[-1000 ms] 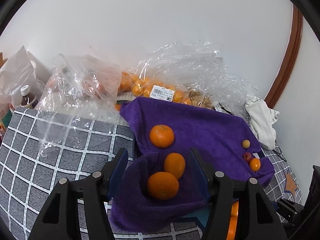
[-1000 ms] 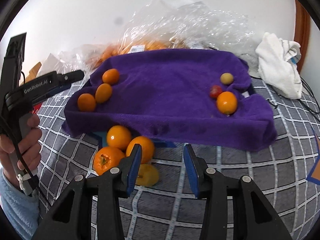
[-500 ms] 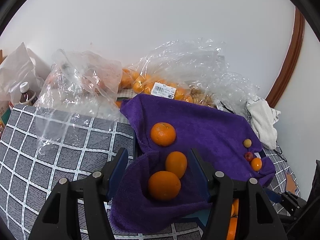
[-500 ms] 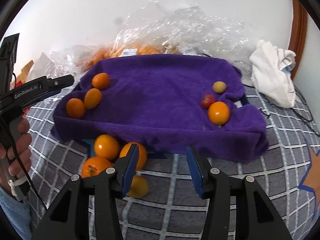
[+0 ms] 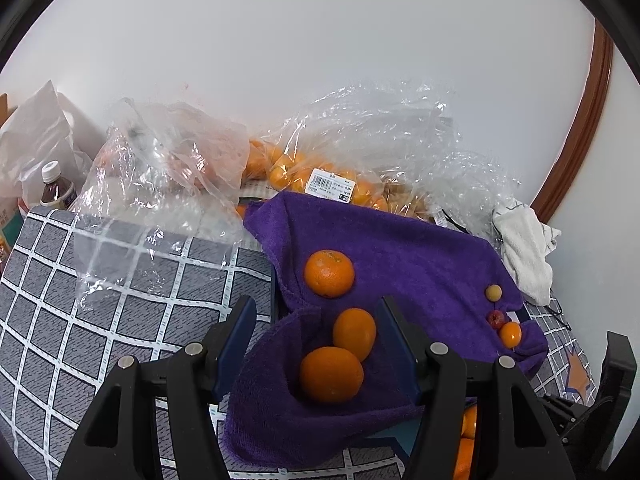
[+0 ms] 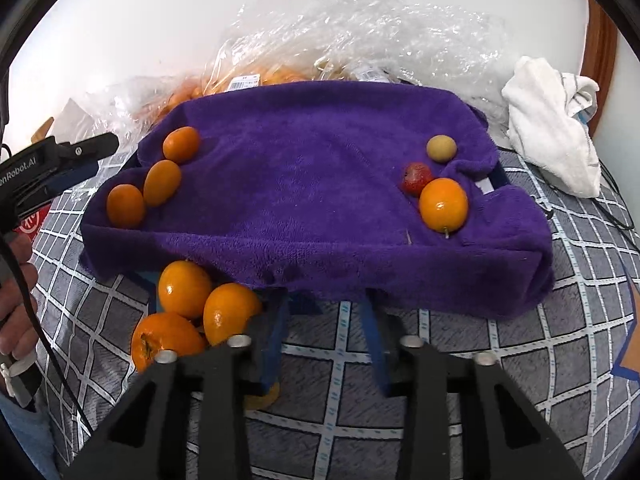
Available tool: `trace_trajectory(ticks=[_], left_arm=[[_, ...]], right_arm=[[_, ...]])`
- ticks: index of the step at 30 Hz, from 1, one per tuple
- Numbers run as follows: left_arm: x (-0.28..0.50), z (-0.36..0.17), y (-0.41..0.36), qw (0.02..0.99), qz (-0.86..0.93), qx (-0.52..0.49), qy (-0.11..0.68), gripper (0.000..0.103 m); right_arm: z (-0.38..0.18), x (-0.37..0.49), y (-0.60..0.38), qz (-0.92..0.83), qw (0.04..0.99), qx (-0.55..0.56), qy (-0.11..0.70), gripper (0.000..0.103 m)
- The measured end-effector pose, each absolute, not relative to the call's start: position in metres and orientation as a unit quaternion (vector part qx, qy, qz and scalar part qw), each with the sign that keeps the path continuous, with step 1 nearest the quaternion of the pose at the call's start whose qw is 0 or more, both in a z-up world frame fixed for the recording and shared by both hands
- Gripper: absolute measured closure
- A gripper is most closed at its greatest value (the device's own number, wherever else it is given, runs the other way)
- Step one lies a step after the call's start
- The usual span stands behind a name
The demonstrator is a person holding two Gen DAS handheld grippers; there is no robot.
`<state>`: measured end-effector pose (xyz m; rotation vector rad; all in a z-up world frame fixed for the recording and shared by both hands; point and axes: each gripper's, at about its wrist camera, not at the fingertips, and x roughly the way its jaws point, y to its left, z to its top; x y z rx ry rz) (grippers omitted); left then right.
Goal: Organize fruits
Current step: 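Withdraw both open tools from the towel toward the remaining fruit, then grasp a yellow fruit with the right tool while the left tool grasps a large orange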
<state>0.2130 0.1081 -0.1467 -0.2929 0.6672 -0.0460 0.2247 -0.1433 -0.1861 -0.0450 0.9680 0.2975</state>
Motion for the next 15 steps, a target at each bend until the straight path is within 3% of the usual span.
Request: trace_trajectory(ticks=[4, 15], left_arm=[[0.211, -0.145, 0.108, 0.935, -0.024, -0.146, 0.322, 0.043], [0.206, -0.136, 0.109, 0.934, -0.028, -0.135, 0.33, 0.043]], right_arm=[[-0.183, 0.222, -0.147, 0.145, 0.877, -0.015, 0.457, 0.092], [-0.164, 0.208, -0.162, 0.147, 0.881, -0.009, 0.449, 0.09]])
